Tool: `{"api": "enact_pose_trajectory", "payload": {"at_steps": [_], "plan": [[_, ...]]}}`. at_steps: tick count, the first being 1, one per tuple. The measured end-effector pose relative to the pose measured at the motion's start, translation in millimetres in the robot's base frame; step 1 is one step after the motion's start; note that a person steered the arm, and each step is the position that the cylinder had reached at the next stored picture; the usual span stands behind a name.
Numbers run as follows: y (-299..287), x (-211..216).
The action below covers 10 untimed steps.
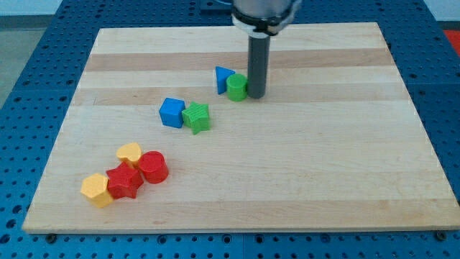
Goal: Move the green circle to the bottom right
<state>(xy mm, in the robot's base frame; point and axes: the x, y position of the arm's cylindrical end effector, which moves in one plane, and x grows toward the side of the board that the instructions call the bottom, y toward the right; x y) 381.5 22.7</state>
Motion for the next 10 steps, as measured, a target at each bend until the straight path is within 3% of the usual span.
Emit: {"api": "enact_pose_trajectory", "payload": {"at_steps": [2,3,4,6,7,9,10], "plan": [[3,-22],[-18,-72],[-67,-80],[-91,-37],[-79,-37],[-4,-10],[45,31]]}}
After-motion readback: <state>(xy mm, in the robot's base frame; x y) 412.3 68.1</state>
